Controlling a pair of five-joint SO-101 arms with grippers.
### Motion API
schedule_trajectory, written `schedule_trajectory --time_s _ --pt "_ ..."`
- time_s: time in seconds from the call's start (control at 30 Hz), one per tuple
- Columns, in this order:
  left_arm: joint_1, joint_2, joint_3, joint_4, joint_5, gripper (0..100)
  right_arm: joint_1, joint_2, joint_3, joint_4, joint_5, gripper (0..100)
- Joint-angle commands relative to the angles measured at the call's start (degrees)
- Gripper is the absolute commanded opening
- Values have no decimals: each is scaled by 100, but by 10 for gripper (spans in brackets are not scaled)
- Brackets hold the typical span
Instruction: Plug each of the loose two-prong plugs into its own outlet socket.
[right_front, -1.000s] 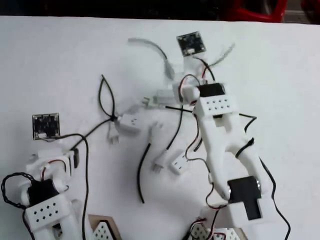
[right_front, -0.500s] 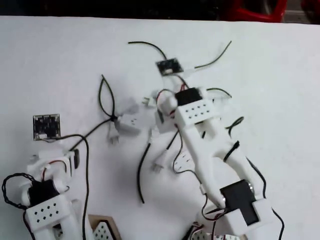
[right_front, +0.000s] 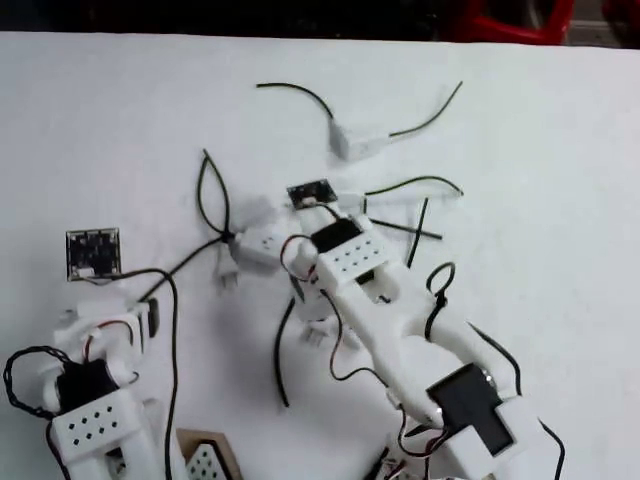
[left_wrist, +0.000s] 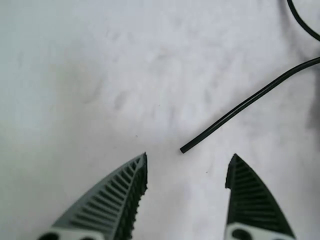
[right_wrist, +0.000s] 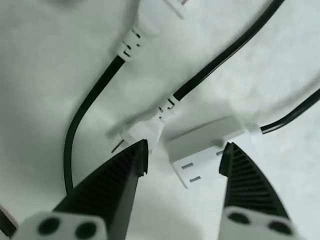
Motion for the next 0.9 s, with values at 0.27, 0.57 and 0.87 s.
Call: schedule_trajectory --time_s 0.27,0.57,0.87 --pt "-48 -75 -35 -123 18 260 -92 1323 -396 -523 -62 208" --pt "-48 -75 -26 -123 18 260 -66 1147 -448 -295 -9 29" --pt "-48 -75 -18 -123 9 260 75 -479 -448 382 422 19"
